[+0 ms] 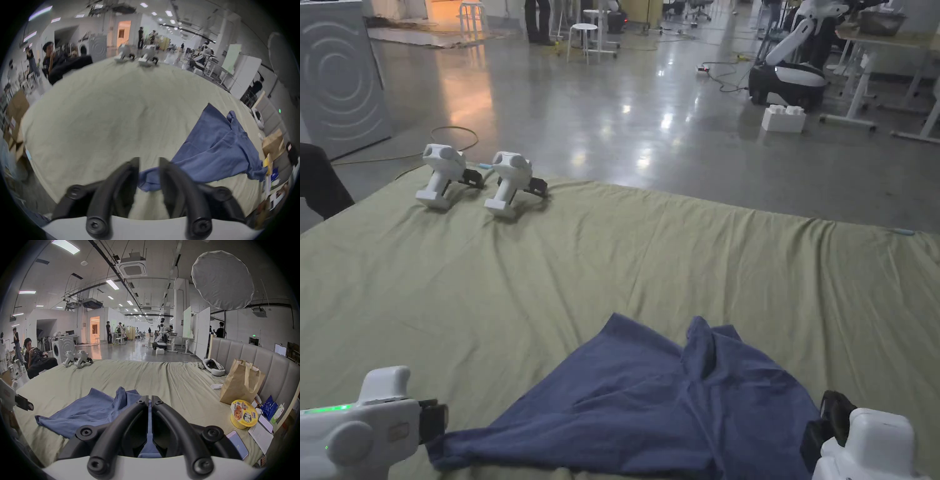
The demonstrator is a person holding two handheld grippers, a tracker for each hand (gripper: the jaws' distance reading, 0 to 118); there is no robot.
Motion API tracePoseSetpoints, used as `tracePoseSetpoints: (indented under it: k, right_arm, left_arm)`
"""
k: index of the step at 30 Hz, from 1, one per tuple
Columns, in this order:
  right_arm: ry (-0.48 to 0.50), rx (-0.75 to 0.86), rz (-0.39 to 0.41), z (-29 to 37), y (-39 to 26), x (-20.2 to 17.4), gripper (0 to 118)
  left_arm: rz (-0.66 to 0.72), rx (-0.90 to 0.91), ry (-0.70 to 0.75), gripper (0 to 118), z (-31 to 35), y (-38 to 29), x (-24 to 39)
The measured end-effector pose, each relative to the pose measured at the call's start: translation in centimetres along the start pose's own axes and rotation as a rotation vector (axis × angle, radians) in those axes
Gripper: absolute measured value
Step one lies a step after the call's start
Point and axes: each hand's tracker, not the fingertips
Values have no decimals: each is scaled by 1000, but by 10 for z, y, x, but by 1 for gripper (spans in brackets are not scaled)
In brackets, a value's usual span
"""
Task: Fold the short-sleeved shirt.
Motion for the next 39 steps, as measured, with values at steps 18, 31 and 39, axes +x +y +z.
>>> tracePoseSetpoints:
  k: [18, 31, 39]
  right_arm:
    - [36, -103, 50, -28, -13, -21, 6]
    - [118, -523, 83, -224, 11, 25, 64]
    - [216, -820, 226, -344, -15, 33, 77]
  left_arm:
    - [-223, -133, 176, 52, -61, -18, 28]
    - [-182, -96, 76, 7, -49, -20, 23]
    - [-170, -75, 92, 7, -44, -17, 23]
